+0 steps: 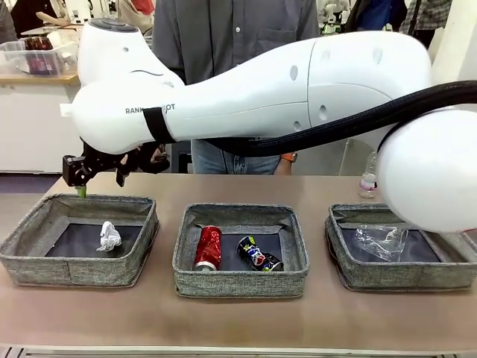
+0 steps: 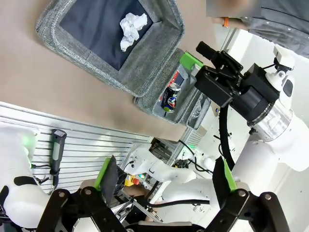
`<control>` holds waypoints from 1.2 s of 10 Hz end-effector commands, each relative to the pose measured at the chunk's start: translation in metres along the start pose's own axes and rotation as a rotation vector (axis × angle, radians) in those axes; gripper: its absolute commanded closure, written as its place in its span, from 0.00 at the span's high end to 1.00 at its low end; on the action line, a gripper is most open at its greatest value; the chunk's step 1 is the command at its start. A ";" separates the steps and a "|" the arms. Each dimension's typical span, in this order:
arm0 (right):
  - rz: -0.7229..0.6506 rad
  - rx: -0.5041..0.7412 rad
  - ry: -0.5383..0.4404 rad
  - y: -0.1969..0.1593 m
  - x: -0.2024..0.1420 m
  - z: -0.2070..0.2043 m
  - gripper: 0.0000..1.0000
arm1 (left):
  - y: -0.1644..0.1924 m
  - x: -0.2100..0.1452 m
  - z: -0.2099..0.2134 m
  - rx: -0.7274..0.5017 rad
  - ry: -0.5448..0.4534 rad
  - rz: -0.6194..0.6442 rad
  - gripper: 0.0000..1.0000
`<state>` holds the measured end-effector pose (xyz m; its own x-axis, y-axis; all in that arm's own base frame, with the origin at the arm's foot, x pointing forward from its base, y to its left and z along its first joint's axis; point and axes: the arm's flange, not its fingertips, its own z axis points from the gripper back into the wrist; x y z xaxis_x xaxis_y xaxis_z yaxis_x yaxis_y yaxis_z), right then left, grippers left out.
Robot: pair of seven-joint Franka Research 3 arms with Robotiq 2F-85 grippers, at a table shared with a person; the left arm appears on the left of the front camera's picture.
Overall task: Sort the waste into the appropriate baskets.
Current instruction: Place the picked waste into the Fabric basket indicated by the person.
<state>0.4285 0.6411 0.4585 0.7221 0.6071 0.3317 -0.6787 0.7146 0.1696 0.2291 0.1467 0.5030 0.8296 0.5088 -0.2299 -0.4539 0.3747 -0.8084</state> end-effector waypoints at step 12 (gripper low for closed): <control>-0.591 0.199 -0.146 -0.184 -0.259 0.206 1.00 | -0.088 -0.074 -0.182 -0.164 0.427 -0.169 1.00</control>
<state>0.3610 0.3133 0.5448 0.9726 0.1000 0.2098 -0.1878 0.8699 0.4560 0.2899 -0.0348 0.5286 0.9678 0.0646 -0.2432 -0.2511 0.3106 -0.9168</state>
